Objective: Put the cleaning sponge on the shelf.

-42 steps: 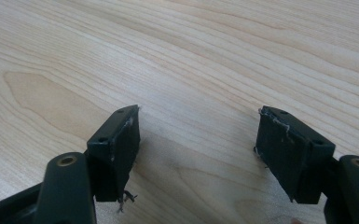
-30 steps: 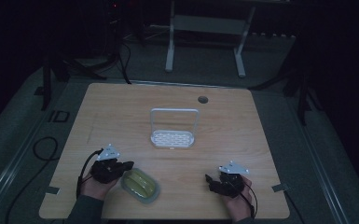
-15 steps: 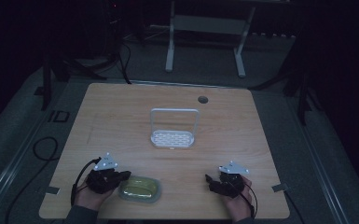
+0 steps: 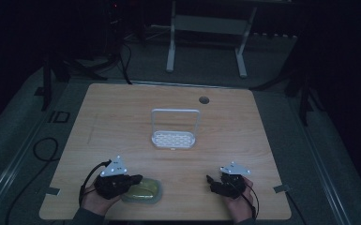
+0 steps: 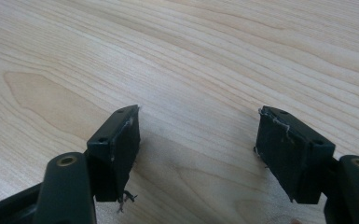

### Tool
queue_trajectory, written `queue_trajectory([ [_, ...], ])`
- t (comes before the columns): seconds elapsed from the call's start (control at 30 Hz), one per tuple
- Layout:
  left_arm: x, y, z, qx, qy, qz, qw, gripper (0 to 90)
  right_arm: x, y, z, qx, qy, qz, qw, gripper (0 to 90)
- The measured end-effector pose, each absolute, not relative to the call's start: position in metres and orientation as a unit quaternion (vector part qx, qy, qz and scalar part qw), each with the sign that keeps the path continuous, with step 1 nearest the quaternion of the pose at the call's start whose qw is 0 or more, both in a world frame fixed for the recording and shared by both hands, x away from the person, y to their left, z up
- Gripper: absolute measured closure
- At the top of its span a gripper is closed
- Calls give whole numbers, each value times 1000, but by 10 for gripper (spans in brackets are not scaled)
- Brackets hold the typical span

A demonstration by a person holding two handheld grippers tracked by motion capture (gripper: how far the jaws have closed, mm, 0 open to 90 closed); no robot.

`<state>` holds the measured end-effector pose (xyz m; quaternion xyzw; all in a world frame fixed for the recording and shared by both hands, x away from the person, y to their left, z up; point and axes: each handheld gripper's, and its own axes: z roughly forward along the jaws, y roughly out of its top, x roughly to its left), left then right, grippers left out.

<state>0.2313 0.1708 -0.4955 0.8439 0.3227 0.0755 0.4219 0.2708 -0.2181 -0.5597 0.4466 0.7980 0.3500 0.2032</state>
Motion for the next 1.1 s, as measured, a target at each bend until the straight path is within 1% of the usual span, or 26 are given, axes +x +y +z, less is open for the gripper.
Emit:
queue_trajectory([
  [0.33, 225, 138, -500, 875, 267, 45, 400, 896, 271, -218, -560, 447, 798, 350, 203, 298],
  [0.53, 225, 127, -506, 889, 255, 49, 376, 897, 271, -218, -560, 447, 798, 350, 203, 298],
  [0.93, 232, 133, -508, 886, 277, 59, 367, 897, 271, -218, -560, 447, 798, 350, 203, 298],
  [0.97, 236, 136, -509, 882, 288, 60, 367, 897, 271, -218, -560, 447, 798, 350, 203, 299],
  [1.1, 240, 139, -510, 880, 297, 71, 364, 897, 271, -218, -560, 447, 798, 350, 203, 298],
])
